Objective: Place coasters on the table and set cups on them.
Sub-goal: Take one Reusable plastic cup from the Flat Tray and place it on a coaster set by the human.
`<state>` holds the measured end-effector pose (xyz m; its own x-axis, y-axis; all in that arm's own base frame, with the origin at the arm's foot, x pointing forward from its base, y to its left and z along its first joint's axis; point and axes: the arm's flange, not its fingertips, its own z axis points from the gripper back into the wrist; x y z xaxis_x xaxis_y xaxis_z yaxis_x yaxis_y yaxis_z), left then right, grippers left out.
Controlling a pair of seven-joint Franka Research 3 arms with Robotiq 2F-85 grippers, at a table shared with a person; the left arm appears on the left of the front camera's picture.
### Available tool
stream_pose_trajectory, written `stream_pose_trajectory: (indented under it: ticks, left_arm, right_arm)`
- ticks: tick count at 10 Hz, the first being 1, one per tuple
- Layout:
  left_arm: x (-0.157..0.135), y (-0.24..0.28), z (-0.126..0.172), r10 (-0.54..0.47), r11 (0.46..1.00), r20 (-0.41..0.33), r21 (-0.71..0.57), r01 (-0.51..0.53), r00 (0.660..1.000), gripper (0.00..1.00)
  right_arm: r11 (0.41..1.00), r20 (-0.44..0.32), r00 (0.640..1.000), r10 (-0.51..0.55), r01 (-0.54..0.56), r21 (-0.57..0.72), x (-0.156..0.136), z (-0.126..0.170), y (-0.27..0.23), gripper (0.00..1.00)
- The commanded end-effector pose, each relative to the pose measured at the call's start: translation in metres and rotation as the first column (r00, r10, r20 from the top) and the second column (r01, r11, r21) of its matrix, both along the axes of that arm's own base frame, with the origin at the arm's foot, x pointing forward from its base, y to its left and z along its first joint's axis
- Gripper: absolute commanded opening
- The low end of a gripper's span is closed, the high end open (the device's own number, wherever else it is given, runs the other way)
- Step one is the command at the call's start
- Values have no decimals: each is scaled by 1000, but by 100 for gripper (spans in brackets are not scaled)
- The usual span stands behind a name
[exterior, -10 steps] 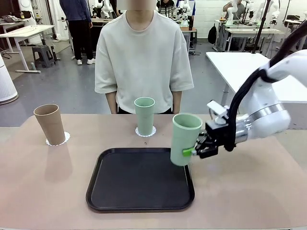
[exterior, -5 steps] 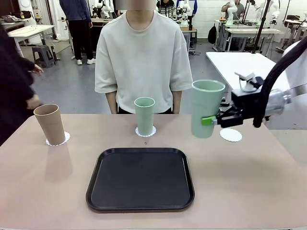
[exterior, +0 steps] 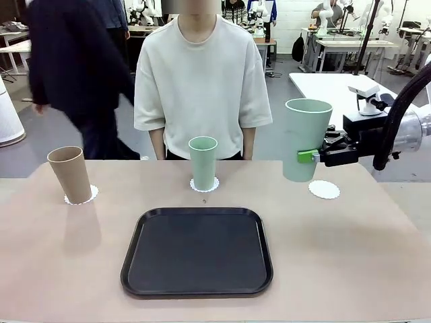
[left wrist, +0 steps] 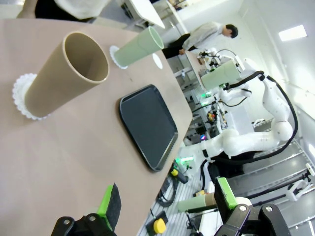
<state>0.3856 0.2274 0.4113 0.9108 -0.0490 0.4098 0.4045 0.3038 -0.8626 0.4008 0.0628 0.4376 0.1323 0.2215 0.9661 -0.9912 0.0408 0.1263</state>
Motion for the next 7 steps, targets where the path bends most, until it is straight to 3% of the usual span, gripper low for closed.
stream_pose_trajectory:
  ticks: [1,5,7]
  left_arm:
    - [0,2,2,-4,1000,1,3,4,1000,100]
    - [0,2,2,-4,1000,1,3,4,1000,100]
    - [0,2,2,-4,1000,1,3,4,1000,100]
  right_arm:
    - [1000,7,1000,13,-13,1,-2,3,5,80]
    - [1000,1,1000,7,-7,-2,-1,0,3,83]
    - [995,58,993,-101,99,26,44,0,-22,83]
